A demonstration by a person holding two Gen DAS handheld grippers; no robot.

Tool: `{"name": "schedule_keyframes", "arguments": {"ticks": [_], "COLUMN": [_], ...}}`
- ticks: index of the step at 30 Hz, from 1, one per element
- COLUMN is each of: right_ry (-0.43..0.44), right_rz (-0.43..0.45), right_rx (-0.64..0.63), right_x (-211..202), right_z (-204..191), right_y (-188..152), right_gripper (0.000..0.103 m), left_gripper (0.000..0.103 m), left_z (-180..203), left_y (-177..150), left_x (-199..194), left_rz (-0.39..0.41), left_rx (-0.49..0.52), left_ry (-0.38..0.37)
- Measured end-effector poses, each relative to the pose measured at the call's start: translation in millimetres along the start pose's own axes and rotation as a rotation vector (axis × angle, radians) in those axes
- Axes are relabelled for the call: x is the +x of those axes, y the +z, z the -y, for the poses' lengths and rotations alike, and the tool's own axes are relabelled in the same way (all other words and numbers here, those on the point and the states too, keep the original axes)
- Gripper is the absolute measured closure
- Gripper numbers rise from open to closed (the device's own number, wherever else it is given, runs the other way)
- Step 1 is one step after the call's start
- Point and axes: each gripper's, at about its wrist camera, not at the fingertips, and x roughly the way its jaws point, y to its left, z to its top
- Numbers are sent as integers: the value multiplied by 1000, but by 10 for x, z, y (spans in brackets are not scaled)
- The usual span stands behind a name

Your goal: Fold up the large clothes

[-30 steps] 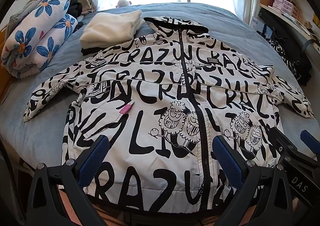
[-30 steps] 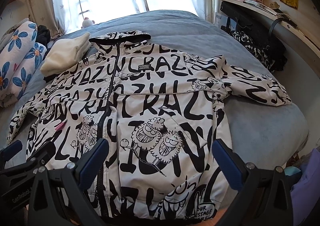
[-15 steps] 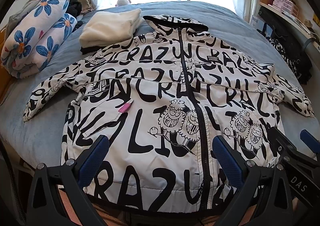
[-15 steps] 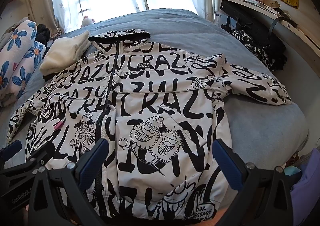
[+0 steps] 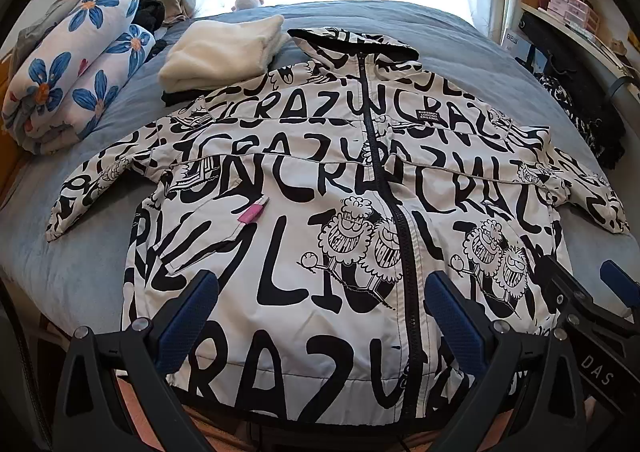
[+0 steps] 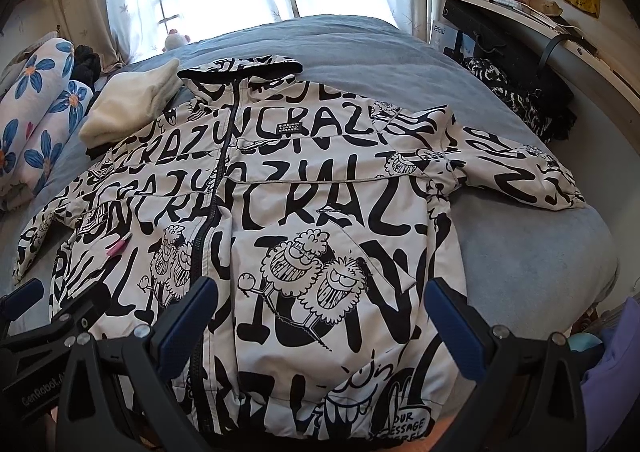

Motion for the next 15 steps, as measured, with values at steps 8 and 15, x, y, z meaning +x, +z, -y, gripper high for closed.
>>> {"name": "schedule_keyframes", "arguments": {"ticks": [8, 15], "right_ry": [-1, -1], "right_rz": [0, -2], "right_rx": [0, 1], "right_x": [4, 9], "right_z": [-8, -5], "right_y": [-2, -5], "right_gripper": [0, 0], "left_gripper": [1, 1], "left_z": [-6, -2], "left_y": [16, 8], "left_x": [-5, 10], "left_rz": [-2, -5], "left_rx": [0, 2], "left_ry": [0, 1]}}
